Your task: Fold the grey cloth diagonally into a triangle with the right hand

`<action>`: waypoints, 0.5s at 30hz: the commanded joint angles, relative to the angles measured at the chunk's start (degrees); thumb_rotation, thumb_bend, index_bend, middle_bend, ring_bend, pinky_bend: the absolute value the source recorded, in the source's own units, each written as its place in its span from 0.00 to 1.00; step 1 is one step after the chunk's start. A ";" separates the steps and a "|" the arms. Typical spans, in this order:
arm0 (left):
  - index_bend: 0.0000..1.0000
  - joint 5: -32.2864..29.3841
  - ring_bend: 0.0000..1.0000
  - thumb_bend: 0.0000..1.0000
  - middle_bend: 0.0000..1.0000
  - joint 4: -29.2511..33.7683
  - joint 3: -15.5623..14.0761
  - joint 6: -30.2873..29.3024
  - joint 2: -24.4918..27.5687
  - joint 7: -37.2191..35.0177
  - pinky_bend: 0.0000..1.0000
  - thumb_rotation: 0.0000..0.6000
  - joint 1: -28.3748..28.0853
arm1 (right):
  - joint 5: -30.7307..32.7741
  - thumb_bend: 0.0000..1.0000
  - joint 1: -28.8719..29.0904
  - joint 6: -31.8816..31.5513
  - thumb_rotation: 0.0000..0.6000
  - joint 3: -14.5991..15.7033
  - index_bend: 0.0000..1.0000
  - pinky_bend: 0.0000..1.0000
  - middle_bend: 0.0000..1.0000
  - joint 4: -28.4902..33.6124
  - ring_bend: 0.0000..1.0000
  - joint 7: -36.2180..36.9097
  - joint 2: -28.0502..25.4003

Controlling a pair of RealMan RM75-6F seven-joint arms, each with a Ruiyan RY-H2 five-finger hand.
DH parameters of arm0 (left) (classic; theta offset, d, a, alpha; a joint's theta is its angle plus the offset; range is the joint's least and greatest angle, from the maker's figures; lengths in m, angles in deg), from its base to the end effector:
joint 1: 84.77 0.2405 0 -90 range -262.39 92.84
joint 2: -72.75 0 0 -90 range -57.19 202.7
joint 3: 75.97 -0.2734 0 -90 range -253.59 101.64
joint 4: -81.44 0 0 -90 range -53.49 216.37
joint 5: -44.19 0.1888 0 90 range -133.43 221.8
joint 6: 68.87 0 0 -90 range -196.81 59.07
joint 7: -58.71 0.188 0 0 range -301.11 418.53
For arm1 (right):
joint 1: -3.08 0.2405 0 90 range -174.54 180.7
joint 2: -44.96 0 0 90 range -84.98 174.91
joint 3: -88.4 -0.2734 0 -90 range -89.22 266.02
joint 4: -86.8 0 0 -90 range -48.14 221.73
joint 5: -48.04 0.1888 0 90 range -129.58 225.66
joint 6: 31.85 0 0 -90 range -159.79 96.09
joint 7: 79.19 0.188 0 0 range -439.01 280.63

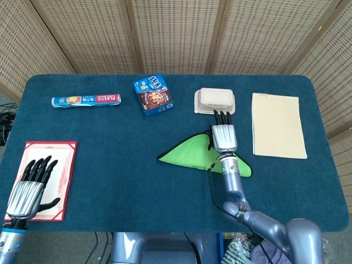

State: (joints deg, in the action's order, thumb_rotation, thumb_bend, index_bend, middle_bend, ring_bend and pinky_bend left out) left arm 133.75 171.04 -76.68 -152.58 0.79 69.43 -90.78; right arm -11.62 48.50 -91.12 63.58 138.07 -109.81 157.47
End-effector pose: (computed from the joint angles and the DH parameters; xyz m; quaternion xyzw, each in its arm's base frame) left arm -0.3072 0.2176 0.1248 -0.6546 -0.3579 -0.3533 0.5644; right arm -0.1668 -0.4520 -0.0462 0.6423 -0.3506 0.3491 0.5854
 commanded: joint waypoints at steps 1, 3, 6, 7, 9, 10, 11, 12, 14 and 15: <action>0.00 0.00 0.00 0.13 0.00 0.01 -0.01 -0.03 -0.01 0.03 0.00 1.00 0.01 | 0.74 0.47 -0.05 0.48 1.00 0.25 0.57 0.00 0.04 -0.43 0.00 -0.17 0.12; 0.00 0.03 0.00 0.13 0.00 0.03 -0.01 -0.06 -0.03 0.02 0.00 1.00 0.01 | 1.12 0.47 -0.07 0.76 1.00 0.45 0.57 0.00 0.02 -0.77 0.00 -0.33 0.18; 0.00 0.10 0.00 0.13 0.00 0.02 -0.05 -0.02 -0.08 0.15 0.00 1.00 -0.02 | 1.66 0.47 0.00 1.15 1.00 0.69 0.57 0.00 0.01 -1.00 0.00 -0.54 0.15; 0.00 0.13 0.00 0.13 0.00 0.04 -0.08 -0.05 -0.08 0.17 0.00 1.00 0.00 | 1.76 0.47 0.02 1.17 1.00 0.79 0.57 0.00 0.00 -1.01 0.00 -0.60 0.12; 0.00 0.20 0.00 0.13 0.00 0.07 -0.10 -0.12 -0.07 0.15 0.00 1.00 0.01 | 1.99 0.47 0.09 1.17 1.00 0.84 0.57 0.00 0.00 -1.00 0.00 -0.64 0.09; 0.00 0.23 0.00 0.13 0.00 0.07 -0.11 -0.15 -0.07 0.19 0.00 1.00 0.02 | 2.10 0.47 0.12 1.20 1.00 0.89 0.57 0.00 0.00 -0.98 0.00 -0.61 0.03; 0.00 0.23 0.00 0.13 0.00 0.08 -0.12 -0.17 -0.06 0.18 0.00 1.00 0.03 | 2.17 0.47 0.14 1.24 1.00 0.95 0.56 0.00 0.00 -0.92 0.00 -0.54 -0.03; 0.00 0.22 0.00 0.13 0.00 0.11 -0.11 -0.18 -0.05 0.17 0.00 1.00 0.03 | 2.20 0.47 0.16 1.25 1.00 1.00 0.56 0.00 0.00 -0.89 0.00 -0.50 -0.07; 0.00 0.23 0.00 0.13 0.00 0.10 -0.11 -0.22 -0.04 0.16 0.00 1.00 0.05 | 2.24 0.47 0.18 1.24 1.00 1.21 0.55 0.00 0.00 -0.80 0.00 -0.39 -0.18; 0.00 0.22 0.00 0.13 0.00 0.10 -0.10 -0.24 -0.06 0.15 0.00 1.00 0.05 | 2.25 0.47 0.18 1.22 1.00 1.28 0.53 0.00 0.00 -0.80 0.00 -0.36 -0.23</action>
State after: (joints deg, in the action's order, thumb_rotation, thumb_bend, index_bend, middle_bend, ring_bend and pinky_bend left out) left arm 133.98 171.14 -76.79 -152.81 0.73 69.58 -90.72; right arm -9.37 48.69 -89.90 64.87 137.27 -110.16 157.23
